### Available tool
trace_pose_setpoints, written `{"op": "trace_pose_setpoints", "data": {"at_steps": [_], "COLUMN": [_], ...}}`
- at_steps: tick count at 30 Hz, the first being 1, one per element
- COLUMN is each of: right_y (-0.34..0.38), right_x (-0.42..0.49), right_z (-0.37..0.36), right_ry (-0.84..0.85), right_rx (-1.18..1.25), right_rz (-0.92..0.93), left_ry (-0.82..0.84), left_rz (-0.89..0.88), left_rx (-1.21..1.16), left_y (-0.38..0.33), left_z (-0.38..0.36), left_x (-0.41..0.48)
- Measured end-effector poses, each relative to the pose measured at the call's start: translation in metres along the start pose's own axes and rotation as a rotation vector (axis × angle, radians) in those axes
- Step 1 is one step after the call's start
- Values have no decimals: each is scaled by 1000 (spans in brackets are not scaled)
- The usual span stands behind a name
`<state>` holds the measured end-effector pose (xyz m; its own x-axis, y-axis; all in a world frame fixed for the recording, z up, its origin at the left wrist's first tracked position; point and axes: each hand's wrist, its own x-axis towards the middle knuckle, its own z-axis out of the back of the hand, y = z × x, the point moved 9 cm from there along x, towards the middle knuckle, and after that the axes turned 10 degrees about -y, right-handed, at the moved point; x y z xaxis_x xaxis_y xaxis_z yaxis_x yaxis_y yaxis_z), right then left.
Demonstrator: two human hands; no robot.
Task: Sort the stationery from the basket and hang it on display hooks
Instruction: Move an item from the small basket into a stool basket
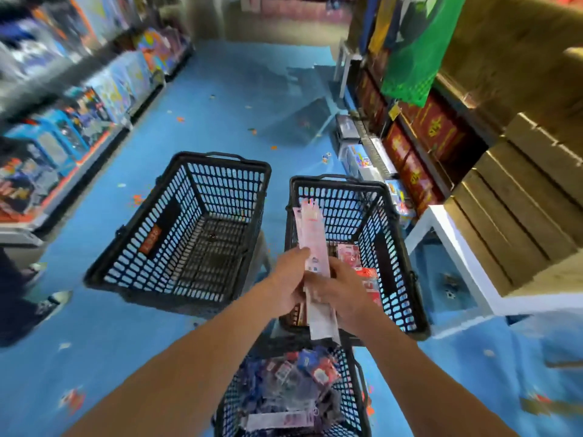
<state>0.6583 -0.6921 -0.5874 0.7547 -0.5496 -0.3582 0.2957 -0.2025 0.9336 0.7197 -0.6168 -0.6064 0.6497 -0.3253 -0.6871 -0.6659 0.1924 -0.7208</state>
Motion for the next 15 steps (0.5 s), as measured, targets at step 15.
{"op": "trace_pose_setpoints", "data": {"at_steps": [15], "right_y": [-85], "right_x": [-90], "right_z": [-101], "right_ry": [118], "right_rx": [-132], "right_rz": [-10], "left_ry": [-122], "left_rz": [-145], "left_rx": [-86], "left_y": [90], "left_z": [155], "left_x": [-49]}}
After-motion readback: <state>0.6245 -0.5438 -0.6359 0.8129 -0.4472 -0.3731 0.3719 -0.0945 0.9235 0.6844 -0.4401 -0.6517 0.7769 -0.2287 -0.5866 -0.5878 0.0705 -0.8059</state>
